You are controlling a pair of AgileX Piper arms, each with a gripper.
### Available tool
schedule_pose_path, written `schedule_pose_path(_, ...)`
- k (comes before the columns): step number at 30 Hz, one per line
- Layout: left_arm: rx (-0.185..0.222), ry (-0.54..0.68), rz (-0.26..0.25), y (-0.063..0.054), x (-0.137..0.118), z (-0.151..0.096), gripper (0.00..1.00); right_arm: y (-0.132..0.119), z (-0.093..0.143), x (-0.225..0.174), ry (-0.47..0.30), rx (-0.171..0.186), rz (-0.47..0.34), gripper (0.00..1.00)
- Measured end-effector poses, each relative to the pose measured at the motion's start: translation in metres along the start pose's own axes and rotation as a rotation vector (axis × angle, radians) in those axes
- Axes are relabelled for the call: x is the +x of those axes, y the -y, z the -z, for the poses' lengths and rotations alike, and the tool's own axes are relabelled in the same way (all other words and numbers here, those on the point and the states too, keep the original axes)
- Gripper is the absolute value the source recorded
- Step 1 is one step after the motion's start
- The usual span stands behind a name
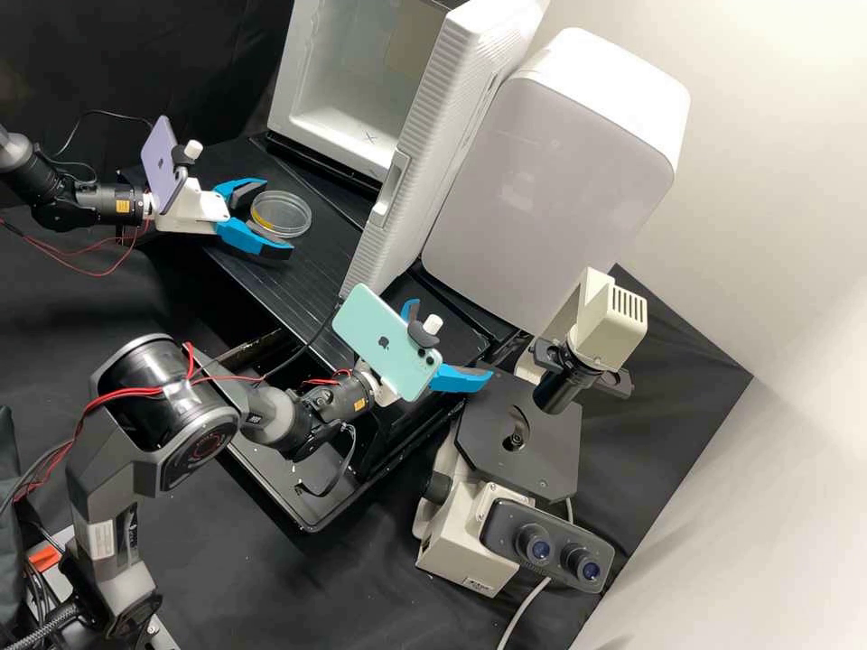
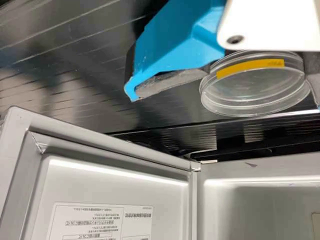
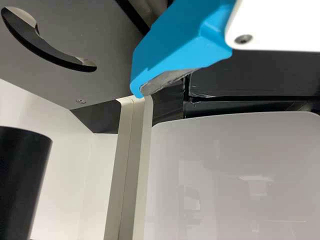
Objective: Place the petri dish in the incubator
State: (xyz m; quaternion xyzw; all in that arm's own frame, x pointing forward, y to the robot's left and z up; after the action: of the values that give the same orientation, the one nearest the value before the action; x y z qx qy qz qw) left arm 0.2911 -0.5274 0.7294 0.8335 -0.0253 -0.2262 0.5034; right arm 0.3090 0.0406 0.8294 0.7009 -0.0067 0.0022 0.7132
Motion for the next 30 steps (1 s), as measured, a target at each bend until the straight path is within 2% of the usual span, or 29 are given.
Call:
schedule_pose_path(10,-0.014,-0.067,0.006,0.001,-0.007,0.021,1.0,0.0,0.0,0.0,0.0,0.0,0.0,1.0)
schedule_pose_path(18,-0.018,-0.089,-0.012,0.0,-0.007,0.029,1.0,0.0,0.0,0.0,0.0,0.0,0.0,1.0)
schedule_pose_path(25,0.008,-0.076,-0.021,0.008,0.001,0.03,1.0,0.0,0.0,0.0,0.0,0.0,0.0,1.0)
schedule_pose_path(30,0.008,-0.083,-0.032,0.006,0.004,0.032,1.0,0.0,0.0,0.0,0.0,0.0,0.0,1.0)
